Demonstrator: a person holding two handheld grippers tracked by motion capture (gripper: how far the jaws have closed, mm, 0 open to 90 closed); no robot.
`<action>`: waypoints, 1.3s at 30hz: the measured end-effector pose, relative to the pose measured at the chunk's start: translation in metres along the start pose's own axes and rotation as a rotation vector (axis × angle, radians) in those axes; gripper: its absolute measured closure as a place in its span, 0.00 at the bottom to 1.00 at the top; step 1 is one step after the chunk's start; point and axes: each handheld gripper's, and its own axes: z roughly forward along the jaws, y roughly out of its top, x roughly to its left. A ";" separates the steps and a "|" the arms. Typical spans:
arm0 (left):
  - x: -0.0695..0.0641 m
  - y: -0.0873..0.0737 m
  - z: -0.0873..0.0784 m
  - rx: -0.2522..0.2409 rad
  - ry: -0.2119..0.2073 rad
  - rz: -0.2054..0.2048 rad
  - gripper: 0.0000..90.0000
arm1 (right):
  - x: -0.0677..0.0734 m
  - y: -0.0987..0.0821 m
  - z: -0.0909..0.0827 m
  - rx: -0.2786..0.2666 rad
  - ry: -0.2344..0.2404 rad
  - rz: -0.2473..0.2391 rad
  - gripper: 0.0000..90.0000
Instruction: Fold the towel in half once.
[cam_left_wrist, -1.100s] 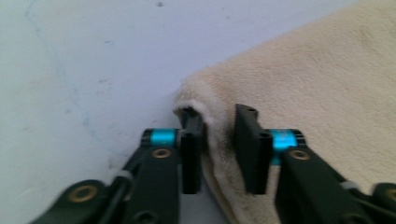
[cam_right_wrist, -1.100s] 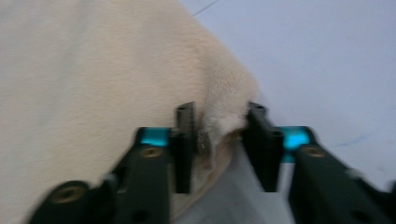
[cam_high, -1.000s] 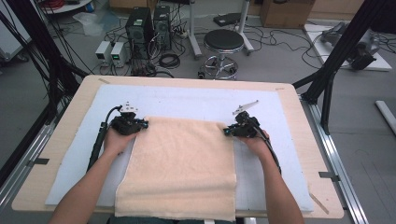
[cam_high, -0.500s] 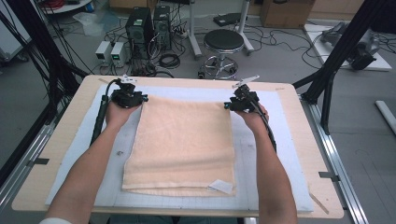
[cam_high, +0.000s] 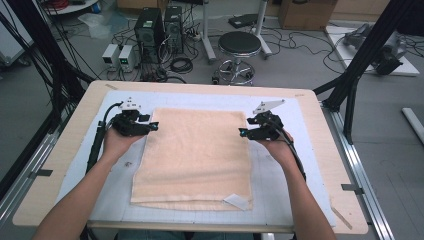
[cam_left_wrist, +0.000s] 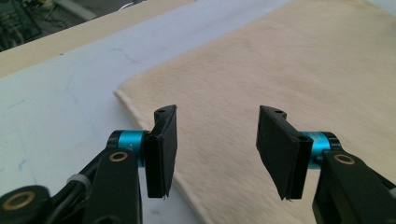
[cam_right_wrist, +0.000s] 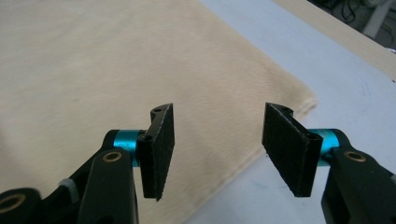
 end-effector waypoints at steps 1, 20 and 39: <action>-0.006 -0.003 -0.006 -0.018 -0.011 0.020 0.53 | 0.006 -0.002 -0.005 -0.015 0.008 -0.016 0.49; -0.086 -0.073 -0.081 -0.063 -0.108 0.133 0.49 | 0.101 -0.057 -0.048 -0.049 0.160 -0.192 0.59; -0.101 -0.102 -0.063 0.102 -0.284 0.225 0.95 | 0.113 -0.082 -0.021 0.080 0.286 -0.214 0.96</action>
